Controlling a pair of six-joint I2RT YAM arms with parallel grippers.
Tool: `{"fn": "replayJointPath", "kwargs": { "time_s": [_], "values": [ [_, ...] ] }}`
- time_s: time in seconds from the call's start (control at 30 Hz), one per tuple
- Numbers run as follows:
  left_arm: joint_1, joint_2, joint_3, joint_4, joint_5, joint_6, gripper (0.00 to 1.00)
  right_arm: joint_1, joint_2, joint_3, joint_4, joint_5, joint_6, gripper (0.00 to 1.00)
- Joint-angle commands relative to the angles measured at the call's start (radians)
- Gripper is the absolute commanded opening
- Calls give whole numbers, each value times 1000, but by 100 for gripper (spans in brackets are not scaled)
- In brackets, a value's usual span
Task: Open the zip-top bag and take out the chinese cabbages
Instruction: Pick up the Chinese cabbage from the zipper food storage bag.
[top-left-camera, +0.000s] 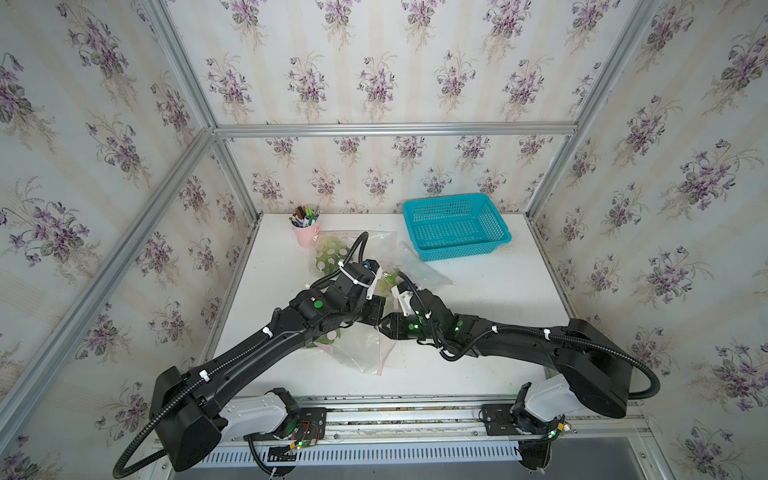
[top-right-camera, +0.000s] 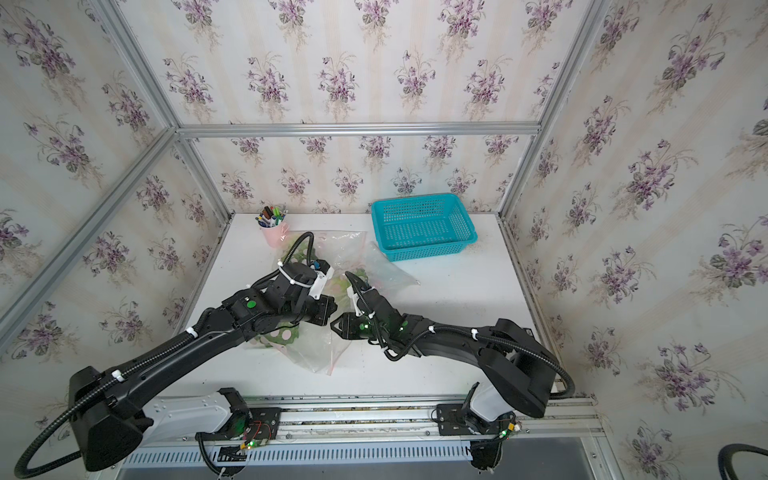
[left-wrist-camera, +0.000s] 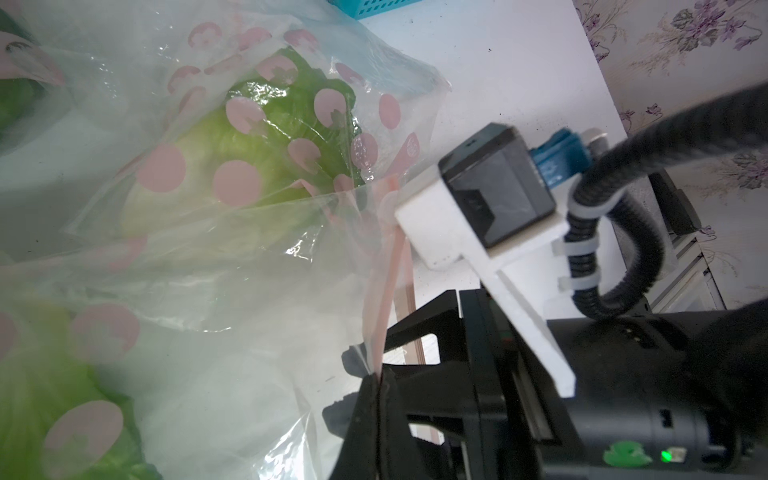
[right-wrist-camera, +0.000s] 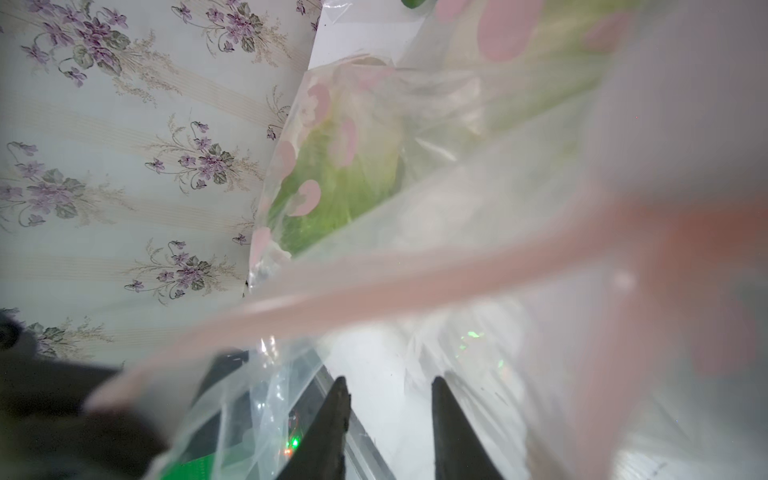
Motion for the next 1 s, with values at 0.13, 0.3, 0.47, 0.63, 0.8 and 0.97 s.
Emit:
{"fn": "replayJointPath", "kwargs": {
  "time_s": [0.13, 0.3, 0.47, 0.63, 0.8, 0.97],
  "values": [
    [1, 4, 7, 22, 22, -22, 0, 0, 83, 27, 127, -24, -27, 48],
    [3, 7, 6, 25, 31, -13, 20, -5, 115, 4, 220, -24, -9, 57],
    [15, -51, -16, -30, -74, 13, 99, -22, 135, -11, 268, -46, -20, 61],
    [200, -65, -2, -175, -107, 20, 99, -36, 142, -28, 297, -72, -41, 62],
    [518, -57, -79, -161, 40, -5, 99, -36, 157, -65, 405, -134, -77, 60],
    [615, 39, -120, -91, 110, -6, 84, -30, 203, -61, 446, -188, -109, 59]
  ]
}}
